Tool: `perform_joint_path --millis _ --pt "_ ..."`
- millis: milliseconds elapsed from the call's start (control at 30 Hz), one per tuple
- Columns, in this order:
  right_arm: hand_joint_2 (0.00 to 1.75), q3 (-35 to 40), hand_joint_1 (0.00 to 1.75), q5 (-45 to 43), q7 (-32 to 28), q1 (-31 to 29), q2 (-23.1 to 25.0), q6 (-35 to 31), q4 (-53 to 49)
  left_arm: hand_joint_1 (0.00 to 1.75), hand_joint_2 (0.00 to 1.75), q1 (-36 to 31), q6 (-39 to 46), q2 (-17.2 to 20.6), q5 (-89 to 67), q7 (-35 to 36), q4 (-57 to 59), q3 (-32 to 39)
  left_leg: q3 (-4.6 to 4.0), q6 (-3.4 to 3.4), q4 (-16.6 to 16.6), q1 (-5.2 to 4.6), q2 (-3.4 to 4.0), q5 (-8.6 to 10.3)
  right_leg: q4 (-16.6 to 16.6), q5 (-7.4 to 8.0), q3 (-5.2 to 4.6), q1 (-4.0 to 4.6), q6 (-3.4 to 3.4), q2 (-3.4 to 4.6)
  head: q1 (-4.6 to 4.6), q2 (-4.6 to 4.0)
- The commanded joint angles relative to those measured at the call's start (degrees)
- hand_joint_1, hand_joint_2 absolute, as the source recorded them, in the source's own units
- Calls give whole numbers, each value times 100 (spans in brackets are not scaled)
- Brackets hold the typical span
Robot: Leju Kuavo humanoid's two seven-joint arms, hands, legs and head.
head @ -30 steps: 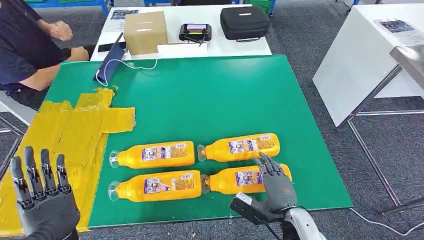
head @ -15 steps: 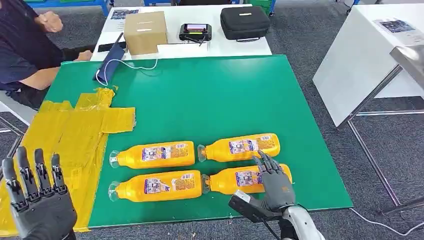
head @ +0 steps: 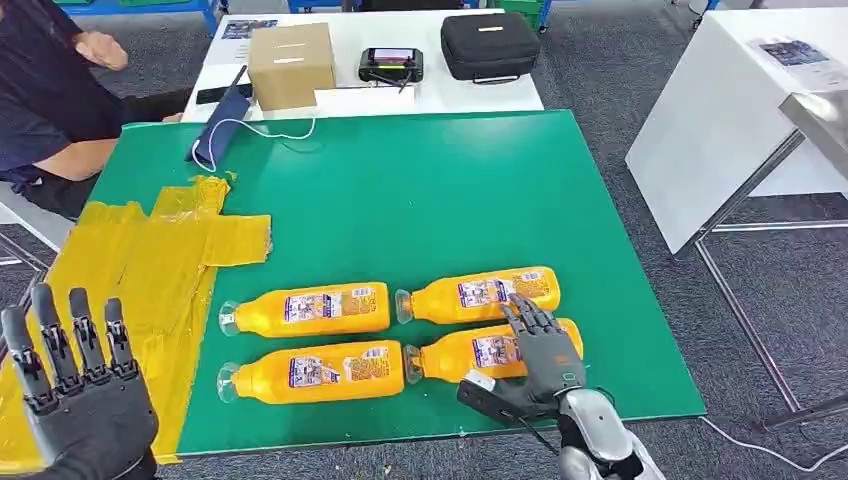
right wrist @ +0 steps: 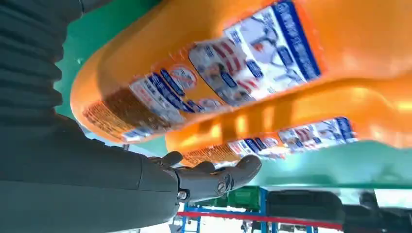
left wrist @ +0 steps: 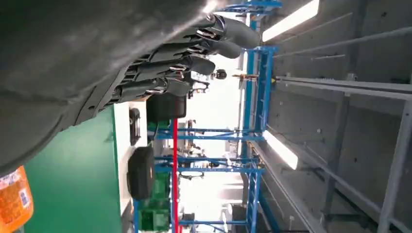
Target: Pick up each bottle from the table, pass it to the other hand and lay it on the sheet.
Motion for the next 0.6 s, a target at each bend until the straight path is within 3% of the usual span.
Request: perform_joint_path --millis 33,367,400,433,467,600 --pt "175 331 0 -52 -102 -822 -221 494 762 0 0 -216 -120 82 161 54 474 114 14 -3 -9 2 1 1 -8 4 10 -1 -7 31 0 0" --pt "175 990 0 -498 4 -1028 -890 1511 632 0 0 -313 -117 52 248 93 575 195 14 -4 -4 2 -11 -2 -4 0 13 -2 -8 32 0 0" --pt "175 1046 61 -635 -2 -982 -1063 1646 534 0 0 -343 -90 65 270 112 602 199 12 -3 -5 2 -17 -1 -5 0 13 -1 -7 24 0 0" --pt "175 1125 154 -762 -7 -924 -1260 1757 427 0 0 -351 -68 85 307 105 614 196 17 -4 -5 2 -24 -1 -5 -2 19 -3 -10 33 -2 0" --pt "175 1203 171 -873 -31 -903 -1402 1852 339 0 0 -368 -64 115 336 96 618 181 12 -3 -5 0 -23 0 -4 -2 14 -4 -7 21 -2 0" --pt "175 1458 175 -1266 -60 -828 -1801 2131 232 0 0 -413 2 158 416 104 673 134 23 -1 -5 -1 -24 0 -5 -3 23 -5 -5 9 -2 0"
